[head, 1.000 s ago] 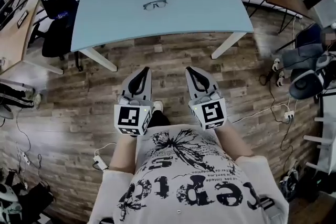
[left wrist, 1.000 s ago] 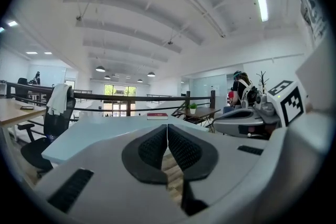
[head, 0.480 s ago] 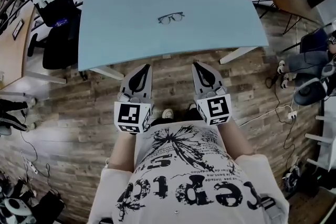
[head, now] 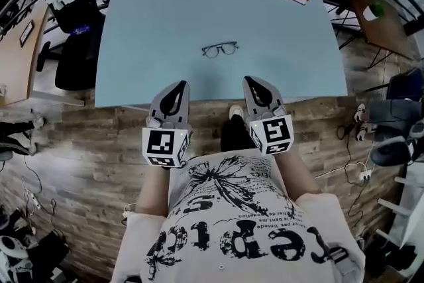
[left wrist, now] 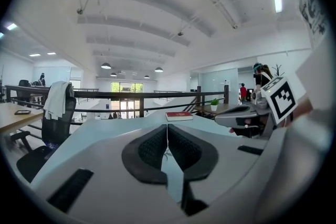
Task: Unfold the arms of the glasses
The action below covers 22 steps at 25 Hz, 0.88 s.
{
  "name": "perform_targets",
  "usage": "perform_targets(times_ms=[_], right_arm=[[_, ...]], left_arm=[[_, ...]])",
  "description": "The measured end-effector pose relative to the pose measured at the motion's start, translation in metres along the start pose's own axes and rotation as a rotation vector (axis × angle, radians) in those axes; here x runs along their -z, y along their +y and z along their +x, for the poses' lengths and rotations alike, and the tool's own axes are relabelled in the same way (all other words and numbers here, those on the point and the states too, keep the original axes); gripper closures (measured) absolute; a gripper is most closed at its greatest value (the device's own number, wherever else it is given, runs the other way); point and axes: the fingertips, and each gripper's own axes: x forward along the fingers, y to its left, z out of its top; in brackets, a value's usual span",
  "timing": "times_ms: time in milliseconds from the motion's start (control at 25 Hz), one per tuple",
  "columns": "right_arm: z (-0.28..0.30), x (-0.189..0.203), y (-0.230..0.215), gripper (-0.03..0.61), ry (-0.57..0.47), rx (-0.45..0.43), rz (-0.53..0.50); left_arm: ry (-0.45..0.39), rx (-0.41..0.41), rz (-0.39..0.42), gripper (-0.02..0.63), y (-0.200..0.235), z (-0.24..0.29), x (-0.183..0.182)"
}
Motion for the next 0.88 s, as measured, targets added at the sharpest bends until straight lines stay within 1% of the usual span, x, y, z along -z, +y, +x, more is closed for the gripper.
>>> perform_targets(times_ms=[200, 360, 440, 680, 800, 880], right_arm=[[0.065, -0.008, -0.070, 0.568, 0.026, -0.068, -0.015], [0.108, -0.005, -0.110, 0.568, 0.062, -0.145, -0.035], [0.126, 0.001, -0.127, 0.568, 0.090, -0.178, -0.044], [0.169, 0.032, -0.151, 0.568, 0.201, -0.252, -0.042], [0.183, 0.052, -0.151, 0.568, 0.282, -0.295, -0.033], [0.189, 0.069, -0.147, 0.568, 0.352, -0.329, -0.043]], left_arm=[[0.000, -0.094, -0.029, 0.595, 0.012, 0.074, -0.022], [0.000, -0.174, -0.049, 0.594, 0.020, 0.121, -0.031], [0.009, -0.199, -0.064, 0.595, 0.023, 0.144, -0.029], [0.065, -0.227, -0.093, 0.595, 0.031, 0.192, -0.013], [0.101, -0.208, -0.104, 0.594, 0.035, 0.207, -0.001], [0.126, -0.178, -0.111, 0.595, 0.036, 0.215, 0.009]])
